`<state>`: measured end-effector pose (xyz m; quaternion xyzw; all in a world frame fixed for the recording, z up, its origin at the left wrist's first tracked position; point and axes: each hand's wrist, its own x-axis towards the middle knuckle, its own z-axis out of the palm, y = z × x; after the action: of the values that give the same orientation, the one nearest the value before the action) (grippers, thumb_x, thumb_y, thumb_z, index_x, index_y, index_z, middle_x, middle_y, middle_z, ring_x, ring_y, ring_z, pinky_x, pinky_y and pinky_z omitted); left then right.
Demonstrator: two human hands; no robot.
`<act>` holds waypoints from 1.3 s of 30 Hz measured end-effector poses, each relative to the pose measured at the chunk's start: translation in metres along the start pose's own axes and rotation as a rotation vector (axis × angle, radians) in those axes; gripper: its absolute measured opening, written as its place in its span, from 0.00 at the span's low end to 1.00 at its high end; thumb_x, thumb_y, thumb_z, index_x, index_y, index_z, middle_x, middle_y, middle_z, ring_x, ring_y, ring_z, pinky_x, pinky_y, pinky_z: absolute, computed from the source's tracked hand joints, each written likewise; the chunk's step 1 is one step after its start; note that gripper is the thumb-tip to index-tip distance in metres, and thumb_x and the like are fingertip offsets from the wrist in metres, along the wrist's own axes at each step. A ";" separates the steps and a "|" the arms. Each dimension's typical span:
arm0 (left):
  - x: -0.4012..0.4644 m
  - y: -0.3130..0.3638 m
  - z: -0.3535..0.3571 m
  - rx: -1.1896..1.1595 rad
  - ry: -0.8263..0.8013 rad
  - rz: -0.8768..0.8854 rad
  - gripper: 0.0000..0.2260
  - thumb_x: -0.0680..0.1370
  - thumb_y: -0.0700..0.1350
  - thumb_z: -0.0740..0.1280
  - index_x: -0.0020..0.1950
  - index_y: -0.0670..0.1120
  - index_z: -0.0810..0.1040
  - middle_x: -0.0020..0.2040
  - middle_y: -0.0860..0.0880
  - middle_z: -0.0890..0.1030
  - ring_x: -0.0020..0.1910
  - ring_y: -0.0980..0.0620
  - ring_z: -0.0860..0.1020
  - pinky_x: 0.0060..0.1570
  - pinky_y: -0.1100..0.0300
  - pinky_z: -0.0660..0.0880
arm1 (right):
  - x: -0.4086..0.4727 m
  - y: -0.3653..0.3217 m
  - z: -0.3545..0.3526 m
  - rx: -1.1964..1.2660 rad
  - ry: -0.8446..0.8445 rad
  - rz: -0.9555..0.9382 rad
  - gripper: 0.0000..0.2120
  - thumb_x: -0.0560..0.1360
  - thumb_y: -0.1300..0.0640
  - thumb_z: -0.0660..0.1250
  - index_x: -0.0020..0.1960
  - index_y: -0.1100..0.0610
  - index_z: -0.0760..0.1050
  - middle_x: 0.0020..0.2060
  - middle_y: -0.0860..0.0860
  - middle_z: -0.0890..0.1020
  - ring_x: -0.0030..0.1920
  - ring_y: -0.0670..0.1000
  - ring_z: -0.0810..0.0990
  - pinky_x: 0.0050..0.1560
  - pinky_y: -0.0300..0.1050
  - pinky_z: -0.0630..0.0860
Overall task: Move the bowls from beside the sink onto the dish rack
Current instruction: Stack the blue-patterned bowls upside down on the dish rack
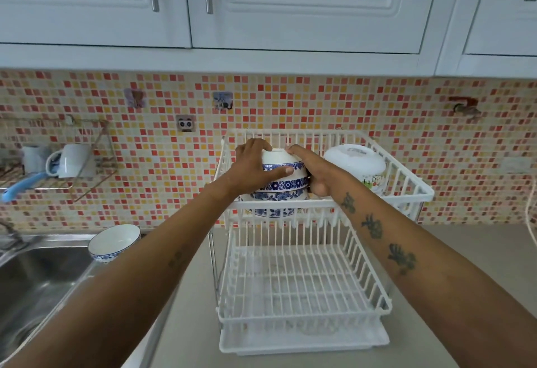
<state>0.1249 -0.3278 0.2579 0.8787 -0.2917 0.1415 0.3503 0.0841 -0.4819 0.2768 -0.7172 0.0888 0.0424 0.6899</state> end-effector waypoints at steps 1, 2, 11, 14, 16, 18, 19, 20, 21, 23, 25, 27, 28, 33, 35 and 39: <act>0.000 0.000 0.000 -0.003 -0.004 -0.007 0.31 0.70 0.58 0.73 0.66 0.45 0.67 0.65 0.47 0.68 0.66 0.46 0.63 0.57 0.60 0.62 | 0.000 0.000 0.000 0.003 0.006 -0.004 0.19 0.76 0.43 0.61 0.60 0.54 0.75 0.43 0.56 0.83 0.40 0.55 0.82 0.40 0.45 0.78; -0.001 0.000 0.000 -0.005 -0.004 -0.016 0.33 0.69 0.59 0.74 0.67 0.46 0.66 0.66 0.47 0.67 0.67 0.46 0.63 0.58 0.59 0.63 | 0.000 0.000 0.000 0.009 0.012 -0.005 0.19 0.76 0.43 0.61 0.59 0.54 0.75 0.43 0.56 0.83 0.40 0.54 0.82 0.39 0.45 0.77; -0.010 0.000 -0.006 -0.151 -0.054 -0.208 0.52 0.60 0.61 0.79 0.76 0.53 0.54 0.72 0.46 0.63 0.66 0.45 0.70 0.62 0.47 0.76 | -0.007 0.000 0.002 -0.127 0.069 0.019 0.14 0.73 0.44 0.62 0.51 0.53 0.74 0.38 0.52 0.80 0.36 0.50 0.76 0.34 0.41 0.70; -0.012 0.002 -0.007 -0.100 -0.056 -0.184 0.50 0.60 0.60 0.80 0.75 0.52 0.58 0.70 0.46 0.64 0.66 0.46 0.71 0.60 0.52 0.77 | -0.009 0.000 0.004 -0.096 0.055 0.010 0.10 0.73 0.48 0.62 0.48 0.53 0.75 0.39 0.52 0.81 0.36 0.51 0.77 0.36 0.42 0.72; -0.013 0.003 -0.007 -0.067 -0.046 -0.156 0.48 0.60 0.59 0.80 0.74 0.51 0.62 0.69 0.47 0.64 0.65 0.47 0.71 0.58 0.56 0.76 | -0.009 0.000 0.005 -0.058 0.056 -0.006 0.07 0.75 0.51 0.61 0.43 0.53 0.74 0.39 0.53 0.80 0.36 0.51 0.77 0.36 0.43 0.72; -0.014 0.005 -0.008 -0.052 -0.044 -0.139 0.47 0.59 0.59 0.81 0.73 0.50 0.63 0.69 0.47 0.64 0.65 0.48 0.71 0.57 0.58 0.75 | -0.010 0.000 0.006 -0.041 0.063 -0.013 0.06 0.76 0.53 0.60 0.42 0.53 0.73 0.39 0.53 0.79 0.37 0.52 0.77 0.37 0.44 0.72; -0.015 0.006 -0.009 -0.056 -0.046 -0.137 0.47 0.59 0.59 0.81 0.73 0.50 0.63 0.69 0.47 0.64 0.65 0.48 0.71 0.56 0.58 0.76 | -0.009 -0.001 0.006 -0.041 0.061 -0.010 0.05 0.75 0.54 0.60 0.44 0.53 0.73 0.40 0.53 0.79 0.37 0.52 0.77 0.37 0.44 0.72; -0.015 0.006 -0.009 -0.062 -0.055 -0.140 0.47 0.59 0.59 0.81 0.73 0.50 0.63 0.69 0.48 0.64 0.65 0.48 0.71 0.57 0.58 0.76 | -0.009 -0.001 0.007 -0.045 0.059 -0.004 0.05 0.75 0.54 0.60 0.47 0.54 0.74 0.40 0.53 0.80 0.37 0.52 0.77 0.37 0.43 0.72; -0.016 0.007 -0.009 -0.058 -0.066 -0.145 0.47 0.59 0.59 0.80 0.73 0.51 0.63 0.69 0.48 0.63 0.65 0.47 0.71 0.59 0.57 0.75 | -0.009 0.000 0.007 -0.047 0.060 0.005 0.07 0.74 0.54 0.60 0.49 0.55 0.74 0.40 0.53 0.80 0.37 0.52 0.77 0.37 0.43 0.72; -0.016 0.006 -0.009 -0.039 -0.086 -0.157 0.47 0.60 0.60 0.80 0.73 0.51 0.62 0.70 0.47 0.62 0.67 0.46 0.70 0.65 0.51 0.73 | -0.009 0.001 0.007 -0.051 0.067 0.009 0.10 0.75 0.54 0.60 0.53 0.56 0.74 0.40 0.54 0.80 0.36 0.52 0.77 0.35 0.42 0.73; -0.016 0.006 -0.008 -0.050 -0.103 -0.173 0.48 0.60 0.62 0.79 0.74 0.52 0.61 0.72 0.47 0.59 0.70 0.45 0.68 0.68 0.49 0.71 | -0.008 0.001 0.008 -0.109 0.092 -0.014 0.13 0.75 0.52 0.59 0.56 0.57 0.74 0.41 0.54 0.81 0.37 0.52 0.78 0.36 0.42 0.72; -0.017 0.006 -0.009 -0.049 -0.088 -0.182 0.48 0.61 0.63 0.78 0.75 0.52 0.59 0.76 0.48 0.52 0.74 0.43 0.62 0.71 0.46 0.67 | -0.001 0.002 0.013 -0.318 0.208 -0.129 0.21 0.75 0.49 0.61 0.65 0.57 0.71 0.53 0.55 0.80 0.50 0.55 0.78 0.48 0.46 0.73; -0.018 0.007 -0.011 -0.035 -0.051 -0.169 0.47 0.62 0.63 0.77 0.75 0.52 0.59 0.77 0.47 0.50 0.75 0.41 0.58 0.72 0.45 0.65 | 0.001 0.002 0.018 -0.449 0.316 -0.240 0.24 0.75 0.48 0.62 0.69 0.55 0.68 0.62 0.54 0.76 0.60 0.56 0.75 0.57 0.48 0.71; -0.025 -0.005 -0.038 -0.231 0.127 -0.004 0.37 0.68 0.58 0.76 0.72 0.49 0.65 0.74 0.46 0.60 0.74 0.46 0.62 0.72 0.51 0.64 | -0.016 -0.022 0.075 -0.335 0.466 -0.852 0.21 0.73 0.51 0.63 0.65 0.54 0.71 0.64 0.49 0.69 0.67 0.49 0.68 0.69 0.48 0.65; -0.033 -0.018 -0.059 -0.375 0.216 0.005 0.28 0.72 0.55 0.73 0.68 0.48 0.69 0.69 0.48 0.67 0.68 0.50 0.69 0.67 0.56 0.69 | -0.018 -0.034 0.106 -0.239 0.425 -0.931 0.17 0.73 0.55 0.62 0.61 0.55 0.73 0.59 0.47 0.70 0.63 0.47 0.71 0.66 0.44 0.68; -0.044 -0.064 -0.103 -0.799 0.356 -0.284 0.18 0.80 0.56 0.62 0.60 0.44 0.75 0.58 0.49 0.78 0.58 0.50 0.77 0.58 0.52 0.77 | -0.014 -0.049 0.190 -0.113 0.289 -0.993 0.13 0.71 0.54 0.62 0.54 0.55 0.75 0.55 0.49 0.73 0.57 0.43 0.73 0.54 0.23 0.67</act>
<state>0.1249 -0.2003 0.2776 0.6679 -0.1354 0.1170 0.7224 0.0915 -0.2903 0.3189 -0.7075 -0.1701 -0.3847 0.5680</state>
